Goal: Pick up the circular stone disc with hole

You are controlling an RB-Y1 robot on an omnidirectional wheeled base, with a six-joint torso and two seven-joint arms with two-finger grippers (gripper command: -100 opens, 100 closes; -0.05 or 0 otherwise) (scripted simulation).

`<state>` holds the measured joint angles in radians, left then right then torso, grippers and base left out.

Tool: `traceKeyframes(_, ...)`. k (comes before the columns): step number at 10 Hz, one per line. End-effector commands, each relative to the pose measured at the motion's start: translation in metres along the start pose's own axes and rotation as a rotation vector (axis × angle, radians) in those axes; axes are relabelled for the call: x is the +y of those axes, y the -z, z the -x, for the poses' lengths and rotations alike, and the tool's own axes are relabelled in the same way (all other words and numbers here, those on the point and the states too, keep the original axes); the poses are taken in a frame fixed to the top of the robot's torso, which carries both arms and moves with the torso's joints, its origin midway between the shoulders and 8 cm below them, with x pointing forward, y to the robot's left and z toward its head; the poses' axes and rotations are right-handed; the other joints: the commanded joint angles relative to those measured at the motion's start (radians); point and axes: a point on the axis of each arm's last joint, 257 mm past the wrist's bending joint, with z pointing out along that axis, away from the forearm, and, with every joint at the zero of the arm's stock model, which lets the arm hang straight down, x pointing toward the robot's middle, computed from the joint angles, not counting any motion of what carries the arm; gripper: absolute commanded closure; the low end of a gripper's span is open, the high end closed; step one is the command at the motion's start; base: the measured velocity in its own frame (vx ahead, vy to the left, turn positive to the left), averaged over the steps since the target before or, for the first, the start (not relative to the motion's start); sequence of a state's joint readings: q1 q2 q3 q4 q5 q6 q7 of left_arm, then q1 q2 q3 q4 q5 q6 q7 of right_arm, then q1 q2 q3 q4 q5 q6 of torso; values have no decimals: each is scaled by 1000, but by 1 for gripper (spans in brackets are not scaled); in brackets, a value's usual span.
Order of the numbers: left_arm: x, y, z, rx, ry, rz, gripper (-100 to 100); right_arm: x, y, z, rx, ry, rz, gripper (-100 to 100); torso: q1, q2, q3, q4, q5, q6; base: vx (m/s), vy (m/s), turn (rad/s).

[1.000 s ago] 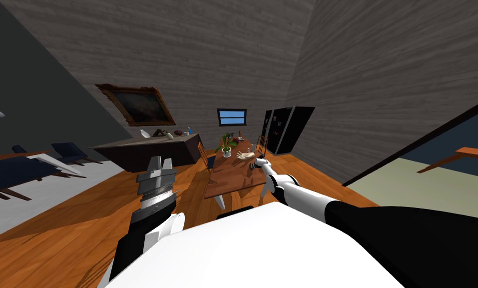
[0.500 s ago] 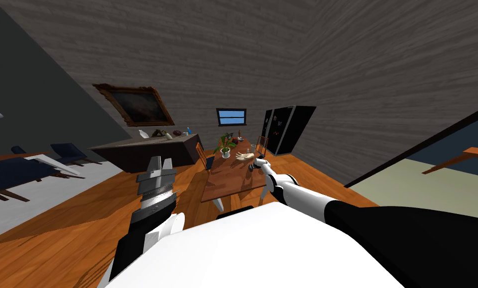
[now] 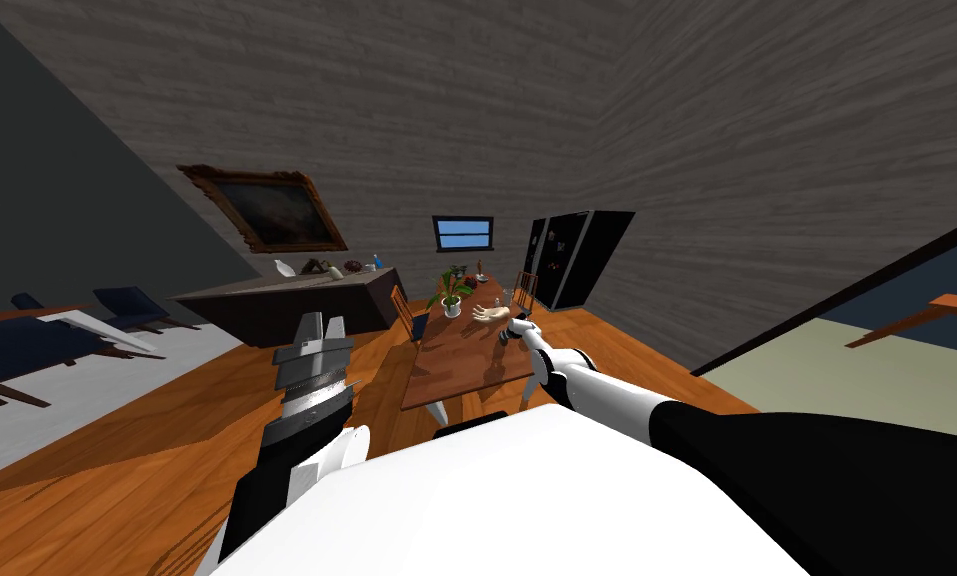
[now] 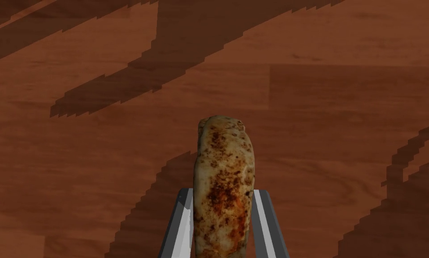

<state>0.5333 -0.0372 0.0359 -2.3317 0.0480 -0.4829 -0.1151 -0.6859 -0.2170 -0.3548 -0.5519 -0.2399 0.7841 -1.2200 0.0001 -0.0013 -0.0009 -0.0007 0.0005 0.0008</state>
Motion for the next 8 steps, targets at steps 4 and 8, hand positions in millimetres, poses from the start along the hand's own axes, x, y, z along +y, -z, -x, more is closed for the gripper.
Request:
traceKeyframes(4, 0, 0, 0, 0, 0, 0, 0, 0, 0, 0, 0, 0, 0, 0, 0, 0, 0, 0, 0, 0, 0, 0, 0)
traceKeyframes(8, 0, 0, 0, 0, 0, 0, 0, 2, 9, -13, 0, -2, 3, 0, -1, 4, 3, 1, 0, 0, -48, -13, 11)
